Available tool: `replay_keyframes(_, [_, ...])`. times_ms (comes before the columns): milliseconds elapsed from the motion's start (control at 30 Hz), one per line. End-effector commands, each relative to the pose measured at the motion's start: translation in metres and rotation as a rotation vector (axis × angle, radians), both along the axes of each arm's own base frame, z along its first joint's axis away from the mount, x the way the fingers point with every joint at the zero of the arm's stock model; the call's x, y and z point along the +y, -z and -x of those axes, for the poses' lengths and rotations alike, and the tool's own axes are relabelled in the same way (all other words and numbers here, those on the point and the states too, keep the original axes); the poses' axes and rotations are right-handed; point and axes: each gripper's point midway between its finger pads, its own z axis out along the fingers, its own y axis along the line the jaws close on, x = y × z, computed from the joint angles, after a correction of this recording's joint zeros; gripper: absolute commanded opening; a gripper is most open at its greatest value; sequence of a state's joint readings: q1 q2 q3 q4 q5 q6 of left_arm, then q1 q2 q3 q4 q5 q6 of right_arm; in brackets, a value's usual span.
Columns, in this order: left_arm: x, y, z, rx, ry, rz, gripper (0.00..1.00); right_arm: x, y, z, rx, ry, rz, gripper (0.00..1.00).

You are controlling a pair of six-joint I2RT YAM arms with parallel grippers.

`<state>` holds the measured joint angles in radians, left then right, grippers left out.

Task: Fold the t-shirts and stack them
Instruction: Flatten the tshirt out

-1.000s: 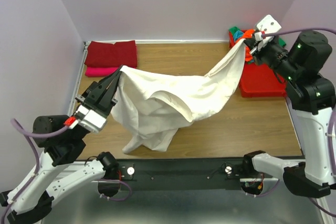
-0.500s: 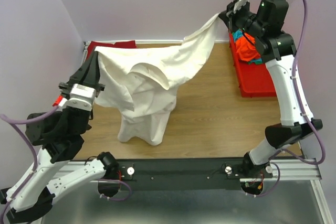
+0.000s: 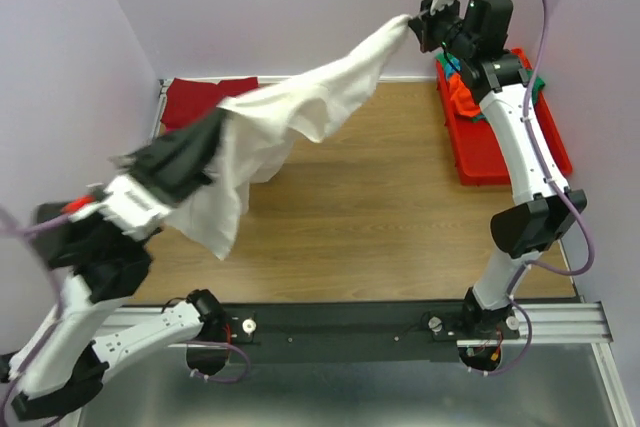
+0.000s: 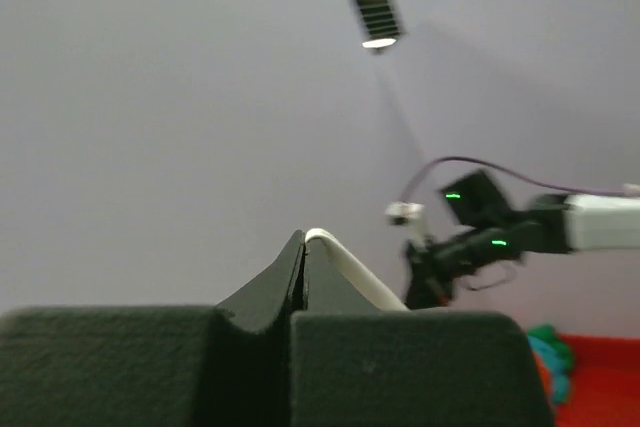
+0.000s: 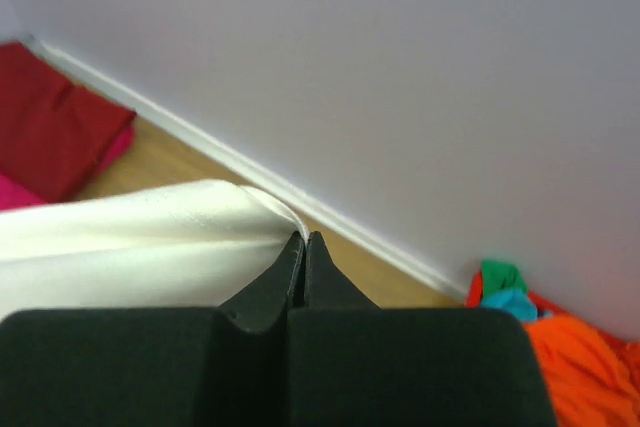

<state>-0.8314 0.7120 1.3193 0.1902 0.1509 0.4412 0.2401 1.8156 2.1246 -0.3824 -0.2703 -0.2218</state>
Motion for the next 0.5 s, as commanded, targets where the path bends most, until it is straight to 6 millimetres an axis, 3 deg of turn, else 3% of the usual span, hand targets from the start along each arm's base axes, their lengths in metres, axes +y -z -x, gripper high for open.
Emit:
replay_keyframes(0, [-0.127, 0.127, 0.002, 0.279, 0.549, -0.298, 0.0, -0.038, 0.083, -0.014, 0.133, 0.095, 0.111, 0.01])
replay_keyframes(33, [-0.146, 0.172, -0.004, 0.376, 0.601, -0.341, 0.0, -0.048, 0.098, -0.015, 0.153, 0.114, 0.139, 0.04])
replay_keyframes(67, [-0.161, 0.189, -0.002, 0.402, 0.653, -0.35, 0.0, -0.057, 0.115, -0.018, 0.179, 0.133, 0.154, 0.07])
replay_keyframes(100, [-0.176, 0.209, 0.013, 0.46, 0.737, -0.373, 0.0, -0.065, 0.148, -0.016, 0.246, 0.141, 0.177, 0.22])
replay_keyframes(133, [-0.195, 0.249, 0.017, 0.531, 0.778, -0.443, 0.16, -0.078, 0.164, -0.019, 0.271, 0.164, 0.207, 0.34])
replay_keyframes(167, [-0.204, 0.269, 0.026, 0.555, 0.823, -0.496, 0.27, -0.084, 0.182, -0.017, 0.301, 0.171, 0.236, 0.47])
replay_keyframes(200, [-0.212, 0.286, 0.033, 0.585, 0.863, -0.545, 0.44, -0.09, 0.194, -0.015, 0.318, 0.179, 0.269, 0.61])
replay_keyframes(233, [-0.219, 0.297, 0.04, 0.614, 0.89, -0.582, 0.64, -0.093, 0.219, -0.008, 0.358, 0.164, 0.317, 0.92])
replay_keyframes(267, [-0.224, 0.316, 0.037, 0.676, 0.879, -0.629, 0.66, -0.093, 0.224, -0.001, 0.366, 0.149, 0.329, 1.0])
replay_keyframes(333, [-0.221, 0.32, 0.023, 0.688, 0.782, -0.632, 0.71, -0.091, 0.249, 0.017, 0.408, 0.103, 0.366, 1.0])
replay_keyframes(367, [-0.217, 0.317, 0.008, 0.699, 0.691, -0.6, 0.72, -0.085, 0.244, 0.027, 0.393, 0.054, 0.358, 1.0])
replay_keyframes(400, [-0.213, 0.314, 0.008, 0.681, 0.68, -0.609, 0.75, -0.081, 0.258, 0.034, 0.419, 0.017, 0.363, 1.0])
replay_keyframes(433, [-0.208, 0.31, -0.009, 0.699, 0.576, -0.573, 0.78, -0.076, 0.25, 0.045, 0.387, -0.032, 0.378, 1.0])
replay_keyframes(467, [-0.179, 0.3, -0.054, 0.764, 0.297, -0.487, 0.8, -0.05, 0.261, 0.091, 0.392, -0.262, 0.369, 1.0])
